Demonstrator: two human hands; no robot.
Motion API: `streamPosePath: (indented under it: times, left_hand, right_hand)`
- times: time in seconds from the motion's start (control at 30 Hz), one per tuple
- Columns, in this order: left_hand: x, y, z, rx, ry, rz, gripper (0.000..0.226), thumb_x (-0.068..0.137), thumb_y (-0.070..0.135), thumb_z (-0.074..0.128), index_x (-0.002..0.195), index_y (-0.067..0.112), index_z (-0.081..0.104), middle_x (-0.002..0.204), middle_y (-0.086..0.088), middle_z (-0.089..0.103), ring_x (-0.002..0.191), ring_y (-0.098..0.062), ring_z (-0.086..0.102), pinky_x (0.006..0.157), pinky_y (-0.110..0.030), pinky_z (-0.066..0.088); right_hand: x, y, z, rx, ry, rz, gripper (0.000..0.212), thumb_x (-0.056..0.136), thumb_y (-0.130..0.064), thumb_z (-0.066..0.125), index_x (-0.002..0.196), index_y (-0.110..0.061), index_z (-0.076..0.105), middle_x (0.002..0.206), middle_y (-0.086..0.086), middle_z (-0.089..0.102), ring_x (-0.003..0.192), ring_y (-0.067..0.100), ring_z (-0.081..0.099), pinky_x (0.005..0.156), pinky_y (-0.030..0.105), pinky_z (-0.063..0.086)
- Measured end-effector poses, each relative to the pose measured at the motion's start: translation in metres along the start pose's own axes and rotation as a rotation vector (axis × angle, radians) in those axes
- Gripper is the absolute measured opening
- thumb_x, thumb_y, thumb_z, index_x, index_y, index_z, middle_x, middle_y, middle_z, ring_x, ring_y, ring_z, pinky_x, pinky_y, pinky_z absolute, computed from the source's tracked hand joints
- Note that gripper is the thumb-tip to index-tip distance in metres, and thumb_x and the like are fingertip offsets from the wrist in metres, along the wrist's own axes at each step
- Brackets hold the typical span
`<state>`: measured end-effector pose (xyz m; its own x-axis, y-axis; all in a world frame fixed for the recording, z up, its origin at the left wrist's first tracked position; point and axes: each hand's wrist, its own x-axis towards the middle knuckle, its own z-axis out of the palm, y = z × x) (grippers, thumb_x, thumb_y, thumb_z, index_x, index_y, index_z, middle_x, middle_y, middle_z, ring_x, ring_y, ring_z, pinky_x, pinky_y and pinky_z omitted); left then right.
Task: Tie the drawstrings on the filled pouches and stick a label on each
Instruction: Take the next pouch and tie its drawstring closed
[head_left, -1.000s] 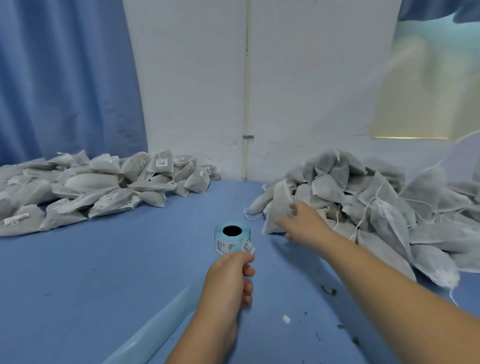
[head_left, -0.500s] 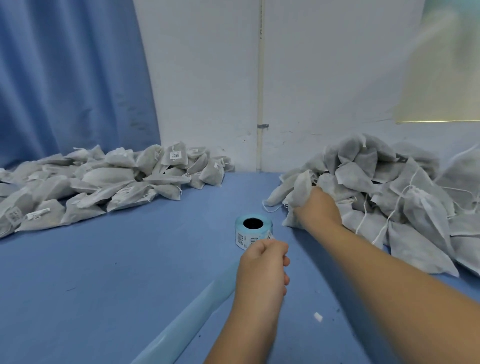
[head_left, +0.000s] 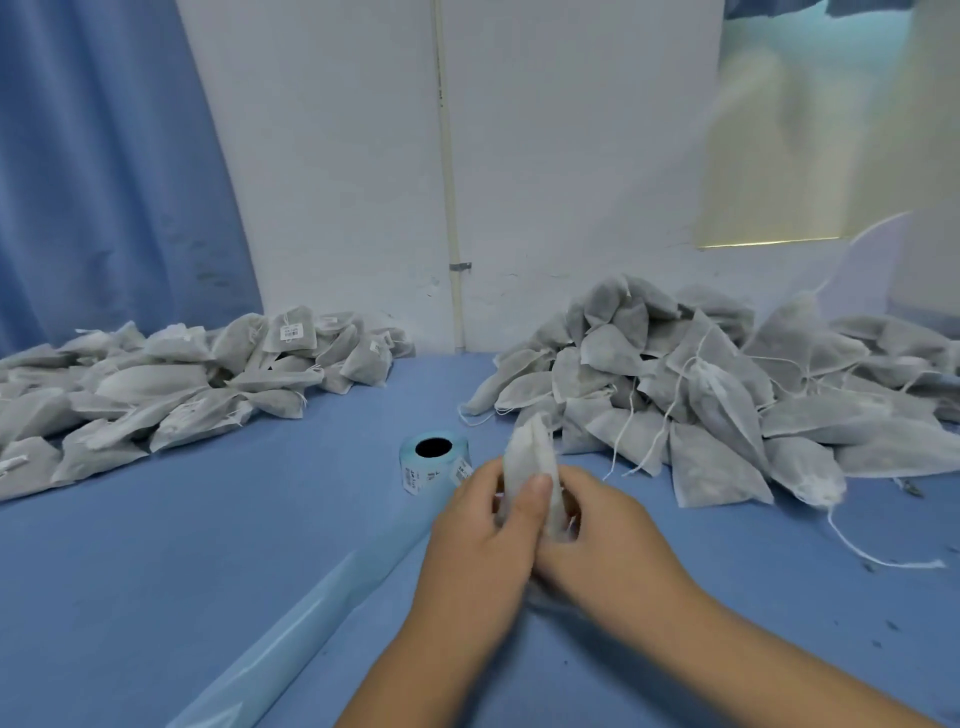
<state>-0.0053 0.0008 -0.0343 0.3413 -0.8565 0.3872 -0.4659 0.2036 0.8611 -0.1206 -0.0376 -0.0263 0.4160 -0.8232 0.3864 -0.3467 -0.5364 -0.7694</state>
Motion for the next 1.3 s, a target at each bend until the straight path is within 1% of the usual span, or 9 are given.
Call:
streamPosePath:
  times: [0.1, 0.27, 0.33, 0.47, 0.6, 0.77, 0.9, 1.03, 1.3]
  left_hand:
    - [-0.006, 0.003, 0.003, -0.067, -0.028, -0.078, 0.015, 0.095, 0.029, 0.056, 0.084, 0.027, 0.066, 0.079, 0.017, 0.069, 0.069, 0.005, 0.06, 0.061, -0.009, 0.043]
    - [-0.009, 0.015, -0.004, -0.22, -0.031, -0.238, 0.021, 0.095, 0.02, 0.055, 0.081, 0.026, 0.07, 0.078, 0.003, 0.074, 0.063, -0.007, 0.065, 0.057, -0.021, 0.052]
    - [-0.011, 0.017, -0.005, -0.18, -0.078, -0.236, 0.017, 0.093, 0.023, 0.056, 0.083, 0.027, 0.07, 0.079, 0.001, 0.074, 0.06, -0.007, 0.064, 0.054, -0.02, 0.052]
    - [-0.015, 0.015, -0.005, 0.103, -0.151, -0.026, 0.016, 0.088, 0.045, 0.054, 0.085, 0.036, 0.067, 0.075, 0.016, 0.067, 0.066, 0.001, 0.059, 0.062, -0.014, 0.045]
    - [-0.016, 0.011, -0.003, 0.313, -0.18, 0.19, 0.026, 0.086, 0.056, 0.049, 0.088, 0.034, 0.064, 0.084, 0.021, 0.064, 0.082, 0.004, 0.059, 0.067, -0.012, 0.04]
    - [-0.012, 0.007, -0.012, 0.386, -0.118, 0.213, 0.018, 0.097, 0.031, 0.048, 0.099, 0.044, 0.061, 0.098, 0.033, 0.062, 0.095, 0.01, 0.056, 0.076, -0.007, 0.038]
    - [-0.013, 0.007, -0.013, 0.56, -0.117, 0.201, 0.034, 0.084, 0.002, 0.048, 0.084, 0.035, 0.056, 0.085, 0.016, 0.06, 0.084, -0.001, 0.054, 0.073, -0.018, 0.042]
    - [-0.024, 0.013, -0.003, 0.573, -0.307, 0.145, 0.039, 0.076, -0.008, 0.046, 0.075, 0.03, 0.055, 0.069, 0.017, 0.056, 0.071, 0.006, 0.051, 0.062, -0.016, 0.037]
    - [-0.036, 0.036, 0.014, -0.423, -0.567, -0.266, 0.02, 0.074, 0.011, 0.051, 0.075, 0.014, 0.071, 0.077, -0.011, 0.07, 0.068, -0.02, 0.064, 0.064, -0.021, 0.048]
  right_hand:
    - [-0.021, 0.005, -0.01, 0.089, -0.101, -0.044, 0.025, 0.067, -0.043, 0.059, 0.084, -0.024, 0.062, 0.063, -0.016, 0.057, 0.052, 0.001, 0.044, 0.054, 0.018, 0.038]
    - [-0.026, 0.027, -0.04, 0.226, 0.0, 0.072, 0.012, 0.084, -0.013, 0.069, 0.08, -0.023, 0.073, 0.061, -0.012, 0.057, 0.056, 0.007, 0.047, 0.06, 0.023, 0.041]
    - [-0.022, 0.028, -0.047, 0.29, 0.101, 0.139, 0.01, 0.084, -0.024, 0.068, 0.092, -0.03, 0.069, 0.079, -0.012, 0.063, 0.065, 0.012, 0.055, 0.067, 0.025, 0.047]
    - [-0.02, 0.022, -0.051, 0.346, -0.086, 0.134, 0.065, 0.066, -0.064, 0.06, 0.127, -0.044, 0.046, 0.114, -0.025, 0.058, 0.089, -0.003, 0.062, 0.075, 0.013, 0.047]
    - [-0.025, 0.018, -0.044, 0.317, -0.198, 0.035, 0.015, 0.094, -0.025, 0.059, 0.091, -0.033, 0.071, 0.078, -0.008, 0.07, 0.07, 0.005, 0.065, 0.067, 0.016, 0.048]
    - [-0.023, 0.02, -0.054, 0.314, -0.176, 0.164, 0.032, 0.098, -0.02, 0.05, 0.074, -0.023, 0.072, 0.046, -0.006, 0.051, 0.042, 0.011, 0.044, 0.046, 0.016, 0.037]
    - [-0.024, 0.019, -0.059, 0.33, -0.252, 0.133, 0.032, 0.097, -0.026, 0.052, 0.074, -0.028, 0.074, 0.05, -0.005, 0.033, 0.049, 0.013, 0.026, 0.052, 0.026, 0.025]
    - [-0.027, 0.012, -0.06, 0.343, -0.252, 0.025, 0.031, 0.097, -0.022, 0.052, 0.075, -0.023, 0.073, 0.048, -0.012, 0.044, 0.05, 0.013, 0.028, 0.048, 0.02, 0.026]
    - [-0.019, 0.023, -0.069, 0.269, -0.025, 0.107, 0.026, 0.091, -0.026, 0.055, 0.068, -0.028, 0.069, 0.047, -0.004, 0.029, 0.047, 0.014, 0.026, 0.046, 0.024, 0.025]
